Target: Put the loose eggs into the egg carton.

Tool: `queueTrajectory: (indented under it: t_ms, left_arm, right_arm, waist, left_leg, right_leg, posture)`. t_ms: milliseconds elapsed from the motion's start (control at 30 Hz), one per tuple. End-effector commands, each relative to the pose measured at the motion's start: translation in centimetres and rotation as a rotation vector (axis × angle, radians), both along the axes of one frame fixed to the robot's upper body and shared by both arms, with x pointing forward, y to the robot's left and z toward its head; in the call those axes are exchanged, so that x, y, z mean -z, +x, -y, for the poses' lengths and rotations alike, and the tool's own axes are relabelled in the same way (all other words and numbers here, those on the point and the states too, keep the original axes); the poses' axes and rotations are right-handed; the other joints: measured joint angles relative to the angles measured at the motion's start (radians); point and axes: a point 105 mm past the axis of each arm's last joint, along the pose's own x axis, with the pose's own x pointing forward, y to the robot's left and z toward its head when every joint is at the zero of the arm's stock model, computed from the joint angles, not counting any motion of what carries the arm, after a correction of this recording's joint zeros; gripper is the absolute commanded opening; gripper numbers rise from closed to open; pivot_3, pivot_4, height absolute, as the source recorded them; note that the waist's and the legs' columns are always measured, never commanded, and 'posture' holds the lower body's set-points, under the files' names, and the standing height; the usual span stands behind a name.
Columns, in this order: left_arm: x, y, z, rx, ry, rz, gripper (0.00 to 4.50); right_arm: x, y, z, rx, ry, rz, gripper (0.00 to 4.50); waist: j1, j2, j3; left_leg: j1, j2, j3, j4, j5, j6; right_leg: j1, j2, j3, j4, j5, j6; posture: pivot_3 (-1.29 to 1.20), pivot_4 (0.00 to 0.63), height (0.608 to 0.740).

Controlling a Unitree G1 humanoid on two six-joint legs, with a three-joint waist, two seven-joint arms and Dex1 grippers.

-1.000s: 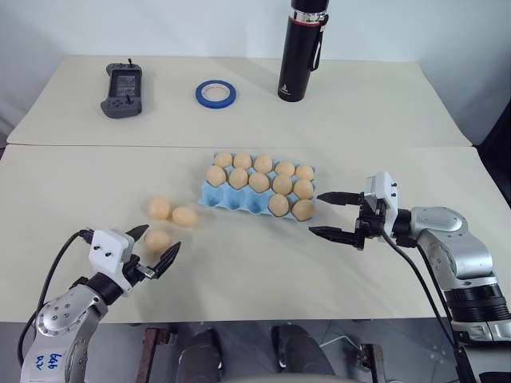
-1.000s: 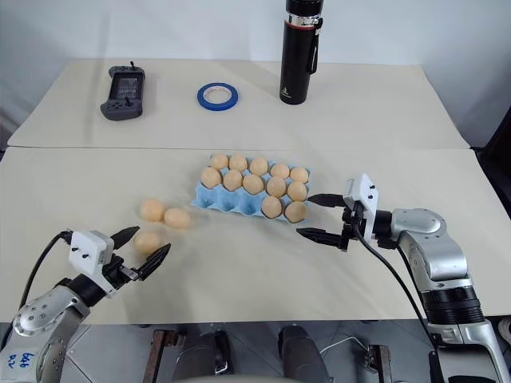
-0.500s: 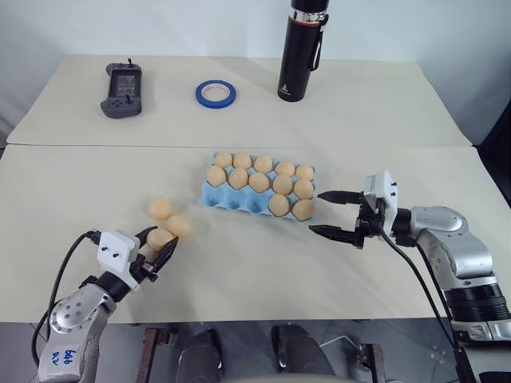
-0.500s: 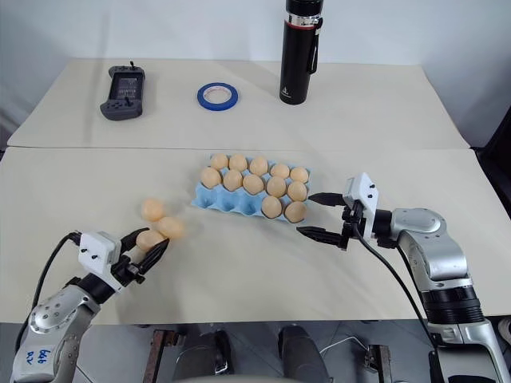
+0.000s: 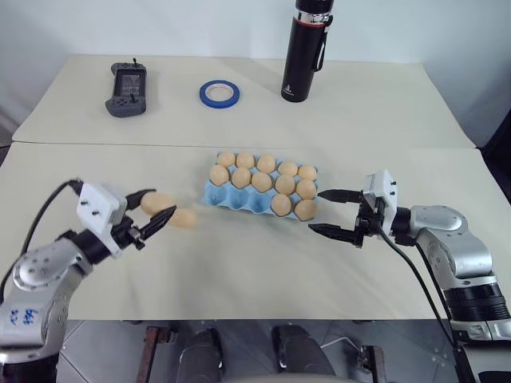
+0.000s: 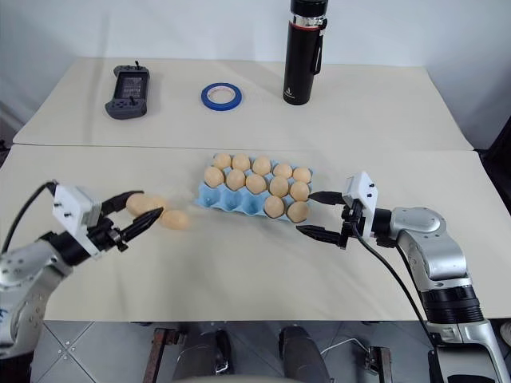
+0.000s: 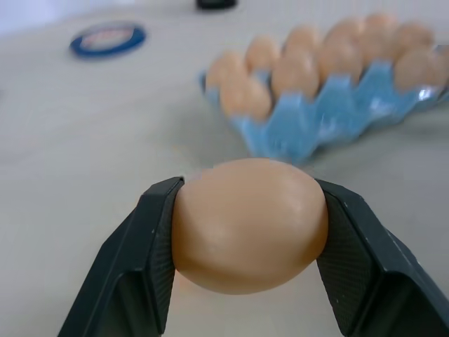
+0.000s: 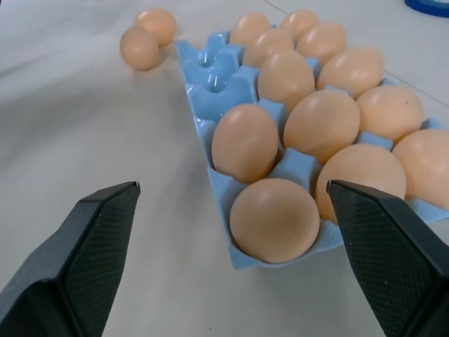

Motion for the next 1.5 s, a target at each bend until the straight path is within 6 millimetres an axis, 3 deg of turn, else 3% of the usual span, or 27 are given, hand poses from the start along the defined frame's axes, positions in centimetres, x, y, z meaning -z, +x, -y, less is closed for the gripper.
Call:
queueTrajectory:
  t_ms: [33,167,433,600,867,933,967,1133,1367,1500]
  left_arm:
    - [-1.7,1.0,2.1,0.140,-0.001,0.030,2.39]
    - [-2.6,2.9,5.3,0.321,-0.023,0.034,2.39]
    - [0.5,5.4,11.2,0.598,0.004,-0.072,2.39]
    - [0.8,6.5,13.2,0.668,0.020,-0.051,2.39]
    - [1.3,8.3,14.9,0.681,0.037,-0.050,2.39]
    - [1.4,8.5,15.2,0.678,0.036,-0.047,2.39]
    - [1.4,8.6,15.3,0.677,0.032,-0.042,3.09]
    - [1.5,8.4,15.5,0.688,0.045,-0.049,4.49]
    - [0.1,8.5,13.5,0.621,0.065,0.012,4.49]
    - [-3.2,9.0,9.8,0.446,0.046,0.121,4.49]
  right_arm:
    - [-2.1,-0.8,0.1,-0.030,0.055,0.075,4.50]
    - [-2.8,-1.6,0.4,-0.050,0.088,0.103,4.50]
    - [-2.1,-1.9,1.2,0.051,0.074,0.116,4.50]
    - [-1.6,-3.0,1.7,0.117,0.085,0.116,4.50]
    - [-0.8,-4.1,2.2,0.193,0.082,0.103,4.50]
    - [-0.8,-4.1,2.3,0.202,0.082,0.106,4.50]
    - [-0.8,-4.1,2.3,0.206,0.081,0.107,4.50]
    - [-0.8,-3.9,2.5,0.211,0.074,0.109,4.50]
    - [-1.1,-3.8,2.6,0.187,0.071,0.121,4.50]
    - [-1.2,-3.7,2.9,0.180,0.059,0.119,4.50]
  waist:
    - [0.002,0.000,0.000]
    - [0.011,0.001,0.001]
    - [0.025,0.003,0.002]
    - [0.025,0.003,0.002]
    - [0.025,0.003,0.002]
    - [0.025,0.003,0.002]
    - [0.025,0.003,0.002]
    - [0.026,0.003,0.002]
    - [0.026,0.003,0.002]
    - [0.022,0.003,0.002]
  left_leg:
    - [0.000,0.000,0.000,0.000,0.000,0.000]
    - [0.000,0.000,0.000,0.000,0.001,-0.001]
    - [-0.001,0.001,0.006,0.006,0.001,-0.001]
    - [-0.001,0.001,0.007,0.007,0.001,-0.001]
    - [-0.002,0.001,0.003,0.012,0.000,0.000]
    - [-0.002,0.001,0.002,0.013,0.000,0.001]
    - [-0.002,0.001,0.002,0.014,0.000,0.001]
    - [-0.003,0.001,0.000,0.014,0.000,0.001]
    - [-0.003,0.001,0.000,0.013,0.000,0.001]
    - [-0.003,0.002,0.000,0.013,0.000,0.001]
  right_leg:
    - [0.000,0.000,0.000,0.000,0.000,0.000]
    - [0.000,0.001,0.000,0.001,0.001,0.002]
    - [-0.001,0.003,0.001,0.003,0.000,0.003]
    - [-0.001,0.003,0.002,0.003,0.000,0.004]
    - [0.000,0.003,0.003,0.004,0.001,0.005]
    - [0.000,0.003,0.003,0.004,0.001,0.005]
    - [0.000,0.003,0.003,0.005,0.001,0.006]
    - [0.000,0.003,0.003,0.005,0.001,0.006]
    - [0.000,0.003,0.003,0.005,0.001,0.006]
    - [0.000,0.003,0.003,0.005,0.001,0.006]
  posture:
    - [0.00,0.150,0.740]
    - [0.00,0.150,0.740]
    - [0.00,0.150,0.740]
    - [0.00,0.150,0.740]
    - [0.00,0.150,0.740]
    - [0.00,0.150,0.740]
    - [0.00,0.150,0.740]
    - [0.00,0.150,0.740]
    - [0.00,0.150,0.740]
    - [0.00,0.150,0.740]
